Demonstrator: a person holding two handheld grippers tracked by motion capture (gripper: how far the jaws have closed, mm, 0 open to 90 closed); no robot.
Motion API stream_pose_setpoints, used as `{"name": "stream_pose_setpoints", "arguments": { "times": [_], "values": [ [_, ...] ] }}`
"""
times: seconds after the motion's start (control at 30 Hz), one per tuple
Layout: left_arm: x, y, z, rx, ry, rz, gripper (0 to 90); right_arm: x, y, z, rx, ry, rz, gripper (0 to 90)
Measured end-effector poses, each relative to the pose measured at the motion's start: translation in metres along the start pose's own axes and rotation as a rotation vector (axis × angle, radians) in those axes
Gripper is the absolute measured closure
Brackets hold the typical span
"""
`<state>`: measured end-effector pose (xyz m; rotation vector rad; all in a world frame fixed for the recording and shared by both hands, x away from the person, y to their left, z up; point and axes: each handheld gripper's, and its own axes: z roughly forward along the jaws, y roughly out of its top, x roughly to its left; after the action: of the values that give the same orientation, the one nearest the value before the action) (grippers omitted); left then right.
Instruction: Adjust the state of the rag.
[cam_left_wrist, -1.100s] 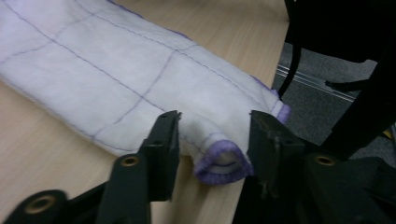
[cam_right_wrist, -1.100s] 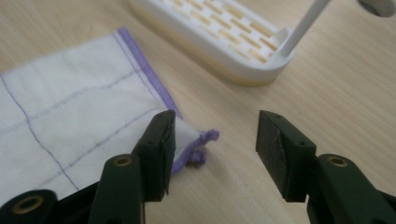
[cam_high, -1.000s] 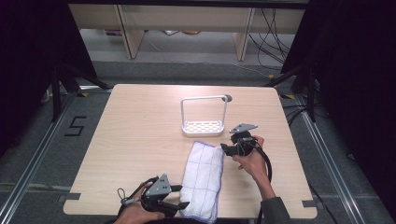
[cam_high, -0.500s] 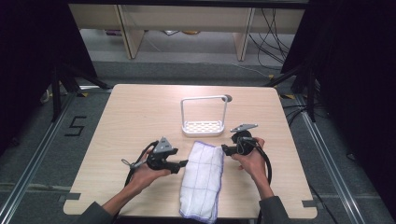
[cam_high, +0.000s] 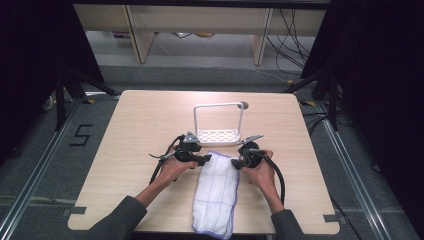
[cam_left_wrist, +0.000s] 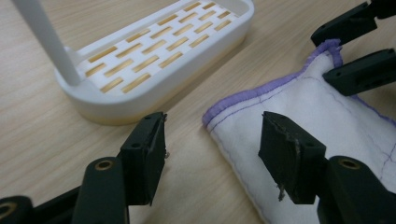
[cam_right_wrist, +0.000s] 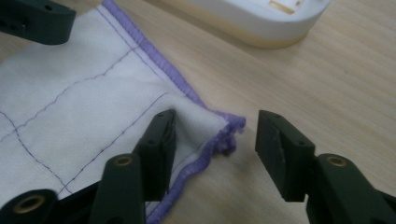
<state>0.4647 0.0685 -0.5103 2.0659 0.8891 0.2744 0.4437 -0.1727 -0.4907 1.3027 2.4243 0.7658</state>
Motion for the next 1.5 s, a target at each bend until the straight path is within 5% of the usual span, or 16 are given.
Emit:
{"name": "stream_pose_setpoints", "arguments": {
  "times": [0.27,0.5,0.57,1.03,1.23,1.5],
  "values": [
    [-0.01,0.0,0.011,0.042,0.003,0.037,44.9,0.0,-0.001,0.005,-0.007,0.056,0.019,64.0],
    [-0.011,0.0,0.009,0.029,-0.036,0.098,77.4,0.002,0.002,0.009,-0.03,0.085,-0.029,78.6],
    [-0.01,0.0,0.007,0.016,-0.036,0.087,82.3,0.004,0.003,0.008,-0.03,0.088,-0.025,79.8],
    [-0.014,0.008,-0.027,-0.126,-0.085,0.058,84.1,0.005,0.008,-0.02,-0.142,0.111,-0.074,81.5],
    [-0.015,0.009,-0.04,-0.133,-0.095,0.076,84.0,0.01,0.009,-0.032,-0.183,0.134,-0.053,81.5],
    [-0.016,0.011,-0.06,-0.168,-0.101,0.079,84.1,0.016,0.014,-0.046,-0.232,0.146,-0.089,81.5]
  ]
}}
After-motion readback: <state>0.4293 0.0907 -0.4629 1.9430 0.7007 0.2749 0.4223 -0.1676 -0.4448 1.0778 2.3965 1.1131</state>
